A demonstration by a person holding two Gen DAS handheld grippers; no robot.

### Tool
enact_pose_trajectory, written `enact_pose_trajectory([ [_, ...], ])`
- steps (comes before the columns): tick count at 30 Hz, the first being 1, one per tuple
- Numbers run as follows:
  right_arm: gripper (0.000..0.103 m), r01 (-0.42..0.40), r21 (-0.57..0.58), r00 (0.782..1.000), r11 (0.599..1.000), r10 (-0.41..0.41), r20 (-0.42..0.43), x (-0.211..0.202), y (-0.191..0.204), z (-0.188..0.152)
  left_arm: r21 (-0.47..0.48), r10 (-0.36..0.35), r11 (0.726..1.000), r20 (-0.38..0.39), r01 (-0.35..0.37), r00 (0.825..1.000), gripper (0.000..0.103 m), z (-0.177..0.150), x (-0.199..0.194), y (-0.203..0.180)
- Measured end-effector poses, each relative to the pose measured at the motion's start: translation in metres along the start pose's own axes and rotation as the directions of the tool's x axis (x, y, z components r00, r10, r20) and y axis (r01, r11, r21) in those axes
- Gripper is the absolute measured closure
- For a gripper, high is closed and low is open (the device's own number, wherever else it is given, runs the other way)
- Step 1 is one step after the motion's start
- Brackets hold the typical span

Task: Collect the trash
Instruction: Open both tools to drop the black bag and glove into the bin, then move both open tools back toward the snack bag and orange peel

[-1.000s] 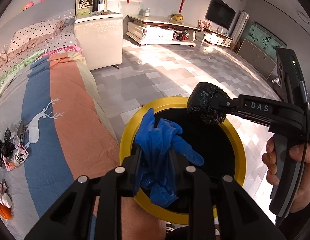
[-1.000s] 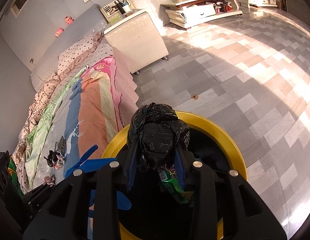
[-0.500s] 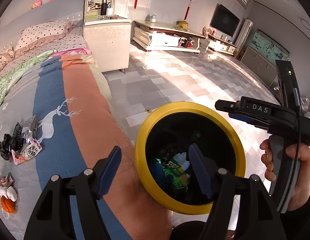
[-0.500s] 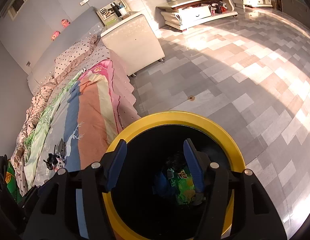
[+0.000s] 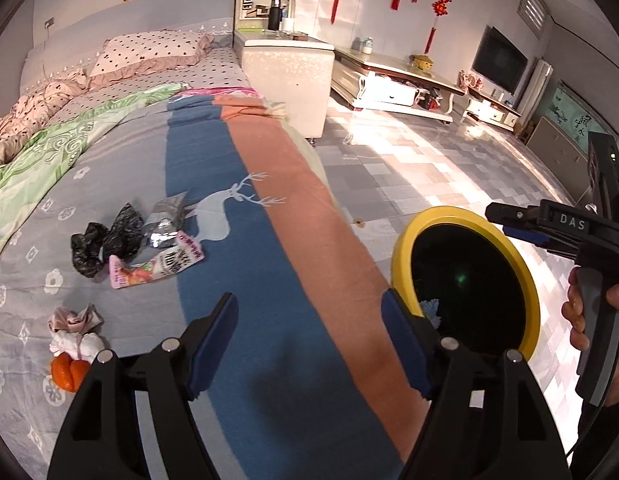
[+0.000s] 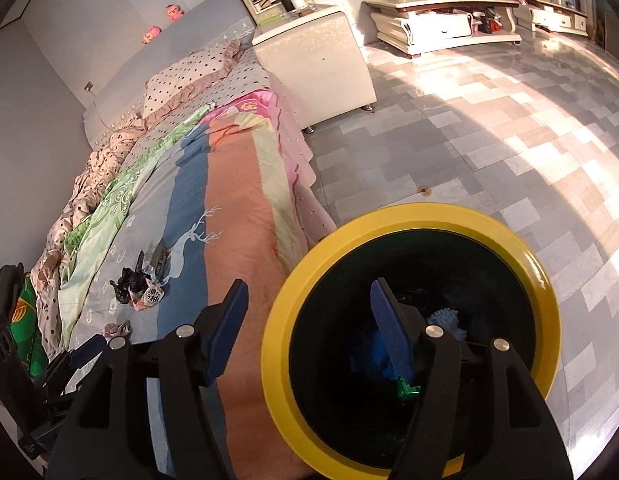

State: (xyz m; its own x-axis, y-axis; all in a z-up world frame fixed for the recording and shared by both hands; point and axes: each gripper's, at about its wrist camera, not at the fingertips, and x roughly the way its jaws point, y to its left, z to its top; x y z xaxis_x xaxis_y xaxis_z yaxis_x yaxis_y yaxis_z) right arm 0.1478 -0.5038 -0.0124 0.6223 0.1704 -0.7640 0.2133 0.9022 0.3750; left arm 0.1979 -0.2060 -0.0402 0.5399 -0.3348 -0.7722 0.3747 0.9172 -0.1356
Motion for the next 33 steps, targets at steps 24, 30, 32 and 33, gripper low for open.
enact_pose_trajectory([
  [24, 0.042, -0.168, -0.295, 0.979, 0.941, 0.124, -0.163, 0.094, 0.215, -0.021, -0.233, 0.218, 0.944, -0.084, -0.232, 0.972, 0.032, -0.077, -0.036, 0.184],
  [30, 0.042, -0.177, -0.326, 0.97, 0.929, 0.109, -0.216, 0.135, 0.248, -0.029, -0.28, 0.224, 0.928, -0.11, -0.247, 0.968, 0.033, -0.093, -0.03, 0.21],
  [32, 0.042, -0.178, -0.328, 0.967, 0.928, 0.103, -0.233, 0.149, 0.253, -0.032, -0.294, 0.226, 0.923, -0.114, -0.25, 0.967, 0.033, -0.097, -0.027, 0.217],
  [33, 0.042, -0.177, -0.331, 0.966, 0.927, 0.098, -0.241, 0.157, 0.257, -0.033, -0.3, 0.226, 0.92, -0.117, -0.252, 0.967, 0.033, -0.099, -0.025, 0.219],
])
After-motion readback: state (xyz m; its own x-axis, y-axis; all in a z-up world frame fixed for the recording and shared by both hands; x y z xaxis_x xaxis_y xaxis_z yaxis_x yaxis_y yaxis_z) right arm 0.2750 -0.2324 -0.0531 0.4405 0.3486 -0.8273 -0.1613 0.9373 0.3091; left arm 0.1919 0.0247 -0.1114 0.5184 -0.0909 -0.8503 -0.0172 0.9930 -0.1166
